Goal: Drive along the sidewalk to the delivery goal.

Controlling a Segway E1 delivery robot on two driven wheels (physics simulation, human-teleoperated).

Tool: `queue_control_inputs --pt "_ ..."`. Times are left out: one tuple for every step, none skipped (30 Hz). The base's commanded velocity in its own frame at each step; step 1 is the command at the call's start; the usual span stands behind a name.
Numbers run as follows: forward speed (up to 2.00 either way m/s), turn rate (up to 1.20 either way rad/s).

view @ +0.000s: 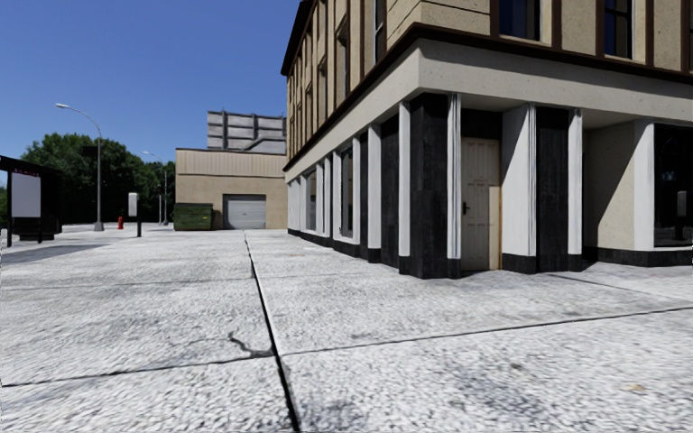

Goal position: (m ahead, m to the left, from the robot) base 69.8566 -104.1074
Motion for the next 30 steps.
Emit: queue_control_inputs --pt "1.42 -0.43" --pt "1.42 -0.43" --pt "1.42 -0.43" --pt "1.42 -0.43" --pt "1.42 -0.43" --pt "1.42 -0.43" --pt "1.42 -0.43" --pt "1.42 -0.43" --pt "1.42 -0.43" --pt "1.42 -0.43" --pt "1.42 -0.46" --pt "1.42 -0.50" --pt "1.42 -0.52" --pt "1.42 -0.52" --pt "1.42 -0.52" --pt "1.42 -0.53" --pt "1.42 -0.53" --pt "1.42 -0.53" --pt "1.42 -0.53" --pt "1.42 -0.53" --pt "1.42 -0.53" --pt "1.42 -0.53" --pt "1.42 -0.53" --pt "1.42 -0.53" --pt "1.42 -0.53" --pt "1.42 -0.53" --pt "1.42 -0.53" --pt "1.42 -0.53" --pt "1.42 -0.53" --pt "1.42 -0.53"
